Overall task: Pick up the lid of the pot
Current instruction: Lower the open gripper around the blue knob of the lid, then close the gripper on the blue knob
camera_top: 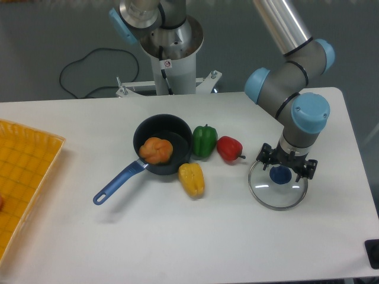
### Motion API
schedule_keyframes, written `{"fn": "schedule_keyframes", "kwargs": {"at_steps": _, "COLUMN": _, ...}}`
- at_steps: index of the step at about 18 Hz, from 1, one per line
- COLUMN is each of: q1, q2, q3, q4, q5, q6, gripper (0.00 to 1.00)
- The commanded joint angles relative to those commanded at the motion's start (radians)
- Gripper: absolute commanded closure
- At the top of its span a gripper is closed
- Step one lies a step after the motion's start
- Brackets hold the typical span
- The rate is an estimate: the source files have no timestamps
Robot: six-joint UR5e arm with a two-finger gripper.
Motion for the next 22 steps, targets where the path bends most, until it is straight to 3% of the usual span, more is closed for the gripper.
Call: {"fn": "schedule_keyframes", "kwargs": {"at_steps": 22, "q1": -0.003, "q2": -0.009, "q3": -0.015, "q4": 0.015, "q5": 0.031, "q6": 0.009, "gripper": 0.02}}
